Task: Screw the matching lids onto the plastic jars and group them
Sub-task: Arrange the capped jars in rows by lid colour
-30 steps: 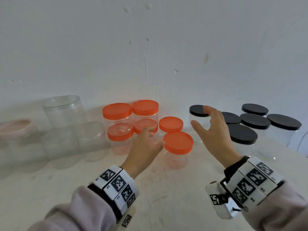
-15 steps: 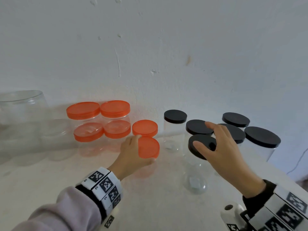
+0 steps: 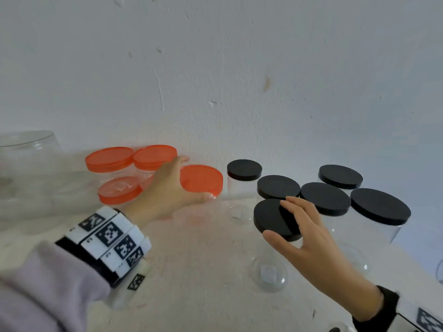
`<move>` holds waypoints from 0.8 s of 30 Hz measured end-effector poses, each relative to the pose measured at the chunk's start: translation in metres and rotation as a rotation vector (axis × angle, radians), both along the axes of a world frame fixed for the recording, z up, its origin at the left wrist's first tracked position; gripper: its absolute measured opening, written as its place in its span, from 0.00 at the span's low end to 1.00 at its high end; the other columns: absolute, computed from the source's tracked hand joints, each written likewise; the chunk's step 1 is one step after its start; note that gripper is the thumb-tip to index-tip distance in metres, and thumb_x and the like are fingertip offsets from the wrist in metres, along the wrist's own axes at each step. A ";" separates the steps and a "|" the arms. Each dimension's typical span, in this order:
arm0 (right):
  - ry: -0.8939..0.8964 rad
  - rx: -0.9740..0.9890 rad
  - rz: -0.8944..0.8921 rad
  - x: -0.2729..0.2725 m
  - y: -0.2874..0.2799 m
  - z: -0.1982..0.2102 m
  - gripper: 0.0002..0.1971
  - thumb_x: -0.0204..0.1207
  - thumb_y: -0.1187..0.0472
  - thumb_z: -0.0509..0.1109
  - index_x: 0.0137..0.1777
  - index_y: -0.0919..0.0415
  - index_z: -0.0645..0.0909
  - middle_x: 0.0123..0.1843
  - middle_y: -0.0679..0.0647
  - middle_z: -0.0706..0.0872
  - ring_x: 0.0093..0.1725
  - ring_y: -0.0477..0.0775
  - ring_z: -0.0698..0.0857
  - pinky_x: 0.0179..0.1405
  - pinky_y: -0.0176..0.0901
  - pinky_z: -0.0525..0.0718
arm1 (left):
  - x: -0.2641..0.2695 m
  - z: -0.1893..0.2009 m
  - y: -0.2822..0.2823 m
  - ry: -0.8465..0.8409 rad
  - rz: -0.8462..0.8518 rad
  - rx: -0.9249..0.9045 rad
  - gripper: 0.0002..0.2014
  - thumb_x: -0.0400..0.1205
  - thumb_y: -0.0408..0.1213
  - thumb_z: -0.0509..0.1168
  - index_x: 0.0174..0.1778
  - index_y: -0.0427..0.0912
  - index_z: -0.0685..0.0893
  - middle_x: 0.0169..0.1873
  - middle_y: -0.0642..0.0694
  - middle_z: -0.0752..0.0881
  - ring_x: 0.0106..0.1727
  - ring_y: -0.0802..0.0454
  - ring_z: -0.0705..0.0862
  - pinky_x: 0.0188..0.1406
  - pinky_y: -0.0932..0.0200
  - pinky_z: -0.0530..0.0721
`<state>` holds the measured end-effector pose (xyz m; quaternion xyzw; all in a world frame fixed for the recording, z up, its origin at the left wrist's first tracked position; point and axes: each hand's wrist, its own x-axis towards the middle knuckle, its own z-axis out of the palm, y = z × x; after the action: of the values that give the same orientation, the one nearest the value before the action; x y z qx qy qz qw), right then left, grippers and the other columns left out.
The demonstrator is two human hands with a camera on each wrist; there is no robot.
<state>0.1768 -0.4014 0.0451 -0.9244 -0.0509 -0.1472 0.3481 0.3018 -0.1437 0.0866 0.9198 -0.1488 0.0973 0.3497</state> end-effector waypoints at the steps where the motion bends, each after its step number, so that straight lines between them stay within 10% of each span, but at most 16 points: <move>1: 0.006 -0.004 0.013 0.000 -0.001 -0.001 0.46 0.62 0.27 0.57 0.80 0.45 0.59 0.69 0.26 0.54 0.68 0.31 0.60 0.57 0.16 0.62 | 0.006 0.008 -0.004 -0.022 0.012 -0.007 0.60 0.51 0.70 0.74 0.79 0.52 0.61 0.76 0.51 0.67 0.74 0.53 0.67 0.65 0.57 0.67; 6: 0.018 -0.005 0.055 -0.001 -0.006 -0.005 0.48 0.61 0.26 0.55 0.82 0.44 0.55 0.67 0.19 0.49 0.70 0.28 0.58 0.58 0.11 0.59 | 0.037 0.023 -0.026 -0.090 0.079 -0.008 0.51 0.65 0.56 0.78 0.80 0.46 0.60 0.76 0.44 0.65 0.75 0.49 0.66 0.65 0.59 0.66; 11: 0.012 0.013 0.073 -0.001 -0.008 -0.007 0.47 0.61 0.26 0.55 0.82 0.42 0.55 0.71 0.21 0.49 0.74 0.30 0.58 0.70 0.27 0.66 | 0.054 0.012 -0.039 -0.060 0.156 -0.042 0.49 0.68 0.55 0.77 0.79 0.41 0.60 0.75 0.42 0.65 0.76 0.46 0.65 0.70 0.53 0.67; 15: -0.004 0.040 0.084 -0.001 -0.008 -0.008 0.46 0.62 0.26 0.57 0.81 0.41 0.55 0.74 0.21 0.49 0.71 0.22 0.56 0.62 0.16 0.64 | 0.062 0.002 -0.048 -0.065 0.210 -0.042 0.47 0.70 0.54 0.76 0.78 0.38 0.61 0.74 0.40 0.63 0.76 0.44 0.64 0.72 0.51 0.67; 20: 0.017 0.026 0.086 -0.002 -0.009 -0.007 0.46 0.62 0.27 0.57 0.81 0.41 0.55 0.73 0.19 0.47 0.71 0.23 0.57 0.65 0.34 0.76 | 0.068 -0.006 -0.055 -0.103 0.252 -0.042 0.44 0.74 0.53 0.73 0.78 0.35 0.60 0.75 0.38 0.60 0.78 0.41 0.58 0.74 0.51 0.62; 24: 0.003 0.017 0.100 -0.002 -0.009 -0.008 0.45 0.62 0.26 0.57 0.80 0.39 0.54 0.73 0.18 0.46 0.70 0.18 0.51 0.66 0.19 0.66 | 0.061 -0.017 -0.053 -0.163 0.235 0.012 0.44 0.76 0.48 0.73 0.80 0.33 0.56 0.79 0.34 0.54 0.81 0.39 0.52 0.80 0.44 0.58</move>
<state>0.1748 -0.4104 0.0376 -0.9180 -0.0952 -0.1288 0.3628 0.3627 -0.1967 0.0695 0.9220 -0.0687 0.2109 0.3173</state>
